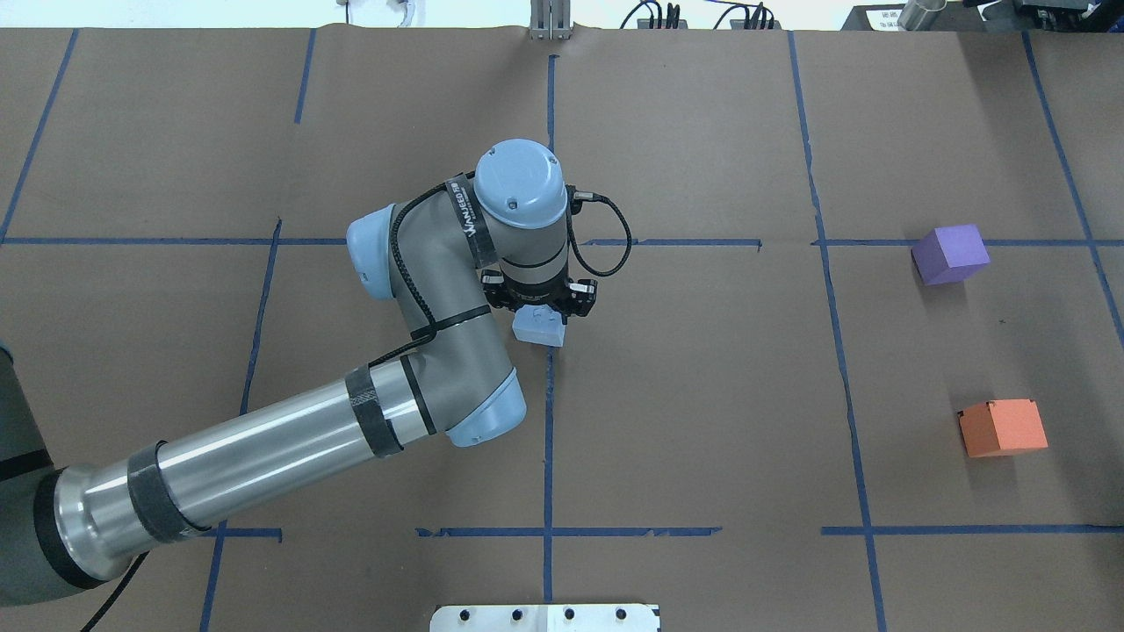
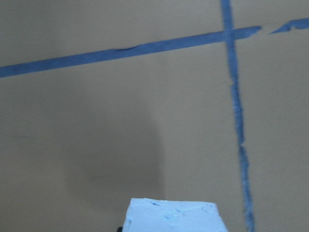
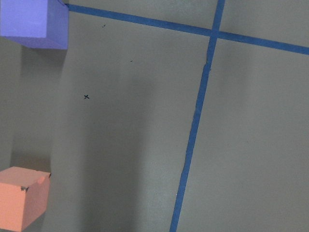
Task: Place blue block between orange and purple blocks
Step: 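Carry the light blue cube with the left gripper to the table center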
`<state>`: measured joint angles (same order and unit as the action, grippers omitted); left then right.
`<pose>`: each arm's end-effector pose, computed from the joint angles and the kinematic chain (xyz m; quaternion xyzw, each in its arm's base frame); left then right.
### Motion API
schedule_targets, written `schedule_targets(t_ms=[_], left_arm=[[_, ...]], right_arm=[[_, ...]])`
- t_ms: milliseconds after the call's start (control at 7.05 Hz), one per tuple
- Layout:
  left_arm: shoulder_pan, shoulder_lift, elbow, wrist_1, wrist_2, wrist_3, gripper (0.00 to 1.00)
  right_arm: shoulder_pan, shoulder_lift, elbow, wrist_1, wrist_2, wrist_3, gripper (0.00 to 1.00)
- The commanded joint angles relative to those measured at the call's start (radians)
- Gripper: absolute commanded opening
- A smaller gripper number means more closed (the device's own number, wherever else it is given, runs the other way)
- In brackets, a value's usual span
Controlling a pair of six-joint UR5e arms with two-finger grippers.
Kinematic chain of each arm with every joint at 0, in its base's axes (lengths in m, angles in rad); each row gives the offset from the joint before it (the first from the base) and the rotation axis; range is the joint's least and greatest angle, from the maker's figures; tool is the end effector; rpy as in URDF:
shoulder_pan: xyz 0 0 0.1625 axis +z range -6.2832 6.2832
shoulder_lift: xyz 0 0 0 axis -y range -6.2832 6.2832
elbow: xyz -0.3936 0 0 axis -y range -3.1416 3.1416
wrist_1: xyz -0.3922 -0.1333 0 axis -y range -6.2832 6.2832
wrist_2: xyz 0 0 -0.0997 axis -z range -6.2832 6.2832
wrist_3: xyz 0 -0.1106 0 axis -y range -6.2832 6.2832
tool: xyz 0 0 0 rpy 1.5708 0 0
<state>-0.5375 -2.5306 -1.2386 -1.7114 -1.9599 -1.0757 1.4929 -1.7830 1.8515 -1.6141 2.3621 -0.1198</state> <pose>0.6255 -0.4792 0.1623 0.0256 0.4082 0.0531 0.9110 0.0226 -0.4130 0.5956 0.0197 -0.3851 -0.0959 0.9177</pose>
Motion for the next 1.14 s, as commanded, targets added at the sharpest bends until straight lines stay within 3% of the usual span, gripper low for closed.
schedule_targets(t_ms=[0,284,426,568,709,993], left_arm=[[0.010,-0.017,0.028,-0.008,0.003,-0.018,0.09],[0.014,-0.016,0.027,-0.002,0.004,-0.085,0.47],[0.016,-0.014,0.028,-0.002,0.004,-0.122,0.59],[0.016,-0.014,0.028,-0.002,0.007,-0.122,0.91],[0.016,-0.013,0.027,-0.002,0.007,-0.122,1.00],[0.001,-0.008,-0.043,-0.002,0.007,-0.121,1.00]], right_arm=[[-0.008,0.004,-0.003,0.000,0.002,0.002,1.00],[-0.016,0.004,-0.003,0.000,-0.003,0.002,1.00],[-0.016,0.004,-0.003,0.000,-0.001,0.008,1.00],[-0.016,0.004,-0.002,0.012,0.000,0.008,1.00],[-0.019,0.004,-0.002,0.046,0.002,0.020,1.00],[-0.092,0.005,0.050,0.051,0.016,0.190,1.00]])
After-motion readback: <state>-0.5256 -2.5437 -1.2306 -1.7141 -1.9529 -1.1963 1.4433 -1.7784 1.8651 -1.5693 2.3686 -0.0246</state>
